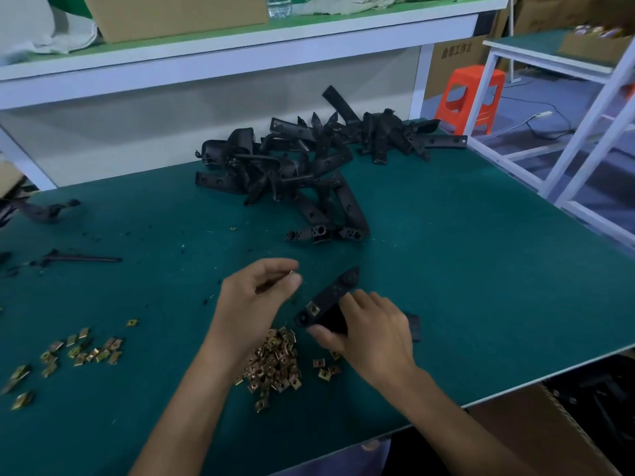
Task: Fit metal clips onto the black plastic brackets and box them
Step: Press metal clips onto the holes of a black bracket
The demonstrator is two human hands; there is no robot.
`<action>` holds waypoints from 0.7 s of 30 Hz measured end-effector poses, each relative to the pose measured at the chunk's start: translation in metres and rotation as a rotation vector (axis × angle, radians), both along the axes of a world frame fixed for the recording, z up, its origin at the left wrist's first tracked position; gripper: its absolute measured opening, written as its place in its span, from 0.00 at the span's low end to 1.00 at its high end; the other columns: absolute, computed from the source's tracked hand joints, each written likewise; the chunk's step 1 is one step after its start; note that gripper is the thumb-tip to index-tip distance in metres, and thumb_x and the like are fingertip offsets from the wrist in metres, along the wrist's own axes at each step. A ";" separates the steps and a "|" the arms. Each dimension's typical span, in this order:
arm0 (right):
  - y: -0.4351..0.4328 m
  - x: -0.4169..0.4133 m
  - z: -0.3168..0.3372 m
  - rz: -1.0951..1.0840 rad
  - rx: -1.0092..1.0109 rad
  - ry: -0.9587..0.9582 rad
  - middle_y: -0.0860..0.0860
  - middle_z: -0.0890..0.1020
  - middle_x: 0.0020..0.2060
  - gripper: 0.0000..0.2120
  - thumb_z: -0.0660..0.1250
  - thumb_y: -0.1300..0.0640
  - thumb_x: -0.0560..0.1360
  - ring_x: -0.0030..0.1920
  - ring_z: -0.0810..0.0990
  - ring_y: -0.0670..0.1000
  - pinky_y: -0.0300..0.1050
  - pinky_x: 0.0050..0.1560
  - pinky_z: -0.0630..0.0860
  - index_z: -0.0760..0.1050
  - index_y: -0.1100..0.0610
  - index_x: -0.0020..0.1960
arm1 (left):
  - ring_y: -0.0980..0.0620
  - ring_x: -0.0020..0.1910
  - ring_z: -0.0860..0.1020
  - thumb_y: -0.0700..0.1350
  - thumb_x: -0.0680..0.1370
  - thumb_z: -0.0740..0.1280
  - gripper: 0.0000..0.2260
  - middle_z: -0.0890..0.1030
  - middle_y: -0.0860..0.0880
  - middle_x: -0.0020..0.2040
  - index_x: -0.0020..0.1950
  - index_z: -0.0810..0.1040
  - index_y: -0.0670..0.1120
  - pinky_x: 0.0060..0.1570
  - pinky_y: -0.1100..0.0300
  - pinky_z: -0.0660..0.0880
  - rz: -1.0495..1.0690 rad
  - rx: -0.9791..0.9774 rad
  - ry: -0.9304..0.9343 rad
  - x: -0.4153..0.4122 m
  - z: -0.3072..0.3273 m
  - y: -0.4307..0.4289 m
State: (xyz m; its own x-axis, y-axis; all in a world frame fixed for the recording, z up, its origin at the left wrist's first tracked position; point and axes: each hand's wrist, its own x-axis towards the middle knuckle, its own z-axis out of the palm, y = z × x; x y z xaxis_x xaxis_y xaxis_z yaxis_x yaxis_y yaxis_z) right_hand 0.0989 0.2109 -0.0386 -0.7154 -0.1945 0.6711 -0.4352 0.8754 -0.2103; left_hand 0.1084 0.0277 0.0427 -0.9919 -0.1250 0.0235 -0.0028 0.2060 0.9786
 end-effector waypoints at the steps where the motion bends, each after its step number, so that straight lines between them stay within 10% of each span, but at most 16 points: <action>1: 0.000 0.000 -0.001 0.018 -0.001 0.015 0.48 0.75 0.30 0.32 0.53 0.27 0.78 0.29 0.74 0.52 0.44 0.30 0.65 0.78 0.53 0.40 | 0.59 0.50 0.83 0.43 0.78 0.73 0.07 0.87 0.54 0.49 0.52 0.85 0.54 0.47 0.68 0.77 -0.031 0.002 0.002 0.000 0.003 0.002; 21: -0.002 -0.001 -0.003 0.111 0.059 -0.005 0.49 0.75 0.29 0.30 0.58 0.27 0.75 0.28 0.75 0.53 0.45 0.29 0.70 0.76 0.54 0.39 | 0.56 0.46 0.85 0.41 0.77 0.72 0.06 0.87 0.52 0.43 0.49 0.87 0.50 0.46 0.65 0.80 -0.098 -0.053 -0.100 0.002 0.003 0.024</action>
State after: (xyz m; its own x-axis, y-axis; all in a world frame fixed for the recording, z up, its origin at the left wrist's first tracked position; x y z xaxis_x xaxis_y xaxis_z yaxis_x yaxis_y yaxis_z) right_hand 0.0982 0.2093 -0.0419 -0.6908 -0.3115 0.6525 -0.5290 0.8329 -0.1626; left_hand 0.1099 0.0516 0.0458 -0.9970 -0.0286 -0.0725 -0.0775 0.2616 0.9621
